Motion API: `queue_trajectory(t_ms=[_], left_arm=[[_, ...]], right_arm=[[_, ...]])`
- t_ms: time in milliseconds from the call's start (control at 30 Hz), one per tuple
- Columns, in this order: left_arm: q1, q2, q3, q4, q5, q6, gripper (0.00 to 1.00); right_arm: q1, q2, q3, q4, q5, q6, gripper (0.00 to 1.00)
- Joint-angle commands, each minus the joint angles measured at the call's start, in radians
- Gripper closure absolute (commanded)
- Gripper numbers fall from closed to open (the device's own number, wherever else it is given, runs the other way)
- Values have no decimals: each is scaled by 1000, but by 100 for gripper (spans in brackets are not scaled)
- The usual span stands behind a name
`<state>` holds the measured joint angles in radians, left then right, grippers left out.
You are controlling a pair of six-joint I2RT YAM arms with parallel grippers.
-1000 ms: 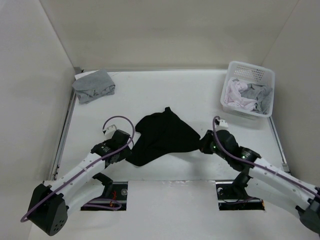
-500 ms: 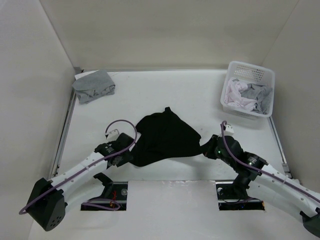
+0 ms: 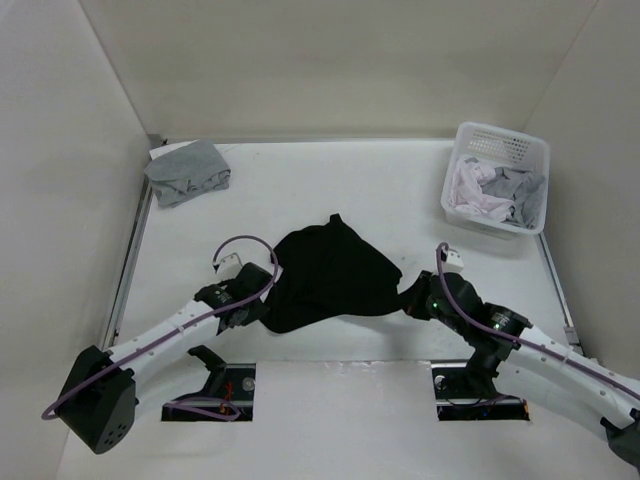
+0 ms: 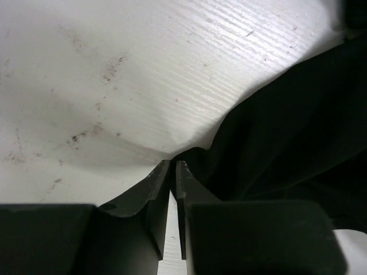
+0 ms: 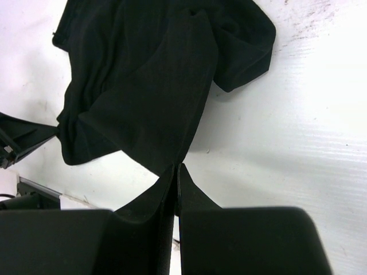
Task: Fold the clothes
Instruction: Flatten the tank top out
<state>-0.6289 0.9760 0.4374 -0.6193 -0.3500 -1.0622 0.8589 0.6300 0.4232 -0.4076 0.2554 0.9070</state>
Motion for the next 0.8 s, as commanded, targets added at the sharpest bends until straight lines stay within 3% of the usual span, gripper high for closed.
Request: queue_trajectory(t_ms=[0,167,367,467,600,767], left_arm=[[-4,-34,-20,53,-6,4,94],[-10,-187,64,44,-44,27,100],[-53,-318,502,55,-275,241,100],[-152,-352,636,192,-392,358,100],[-264,-382,681,476,-509,534,100],[-326,-347,771,754,-529,755,100]], right_arm=[[10,-10,6,47,22,3,93],[16,-50,66,36,53,-43,96],[80,-90,368,-46,224,-221,100],[175,-79,552,-65,368,-304,100],[364,-21,765,-21,604,-443,100],[652,65,982,195,918,-763,100]])
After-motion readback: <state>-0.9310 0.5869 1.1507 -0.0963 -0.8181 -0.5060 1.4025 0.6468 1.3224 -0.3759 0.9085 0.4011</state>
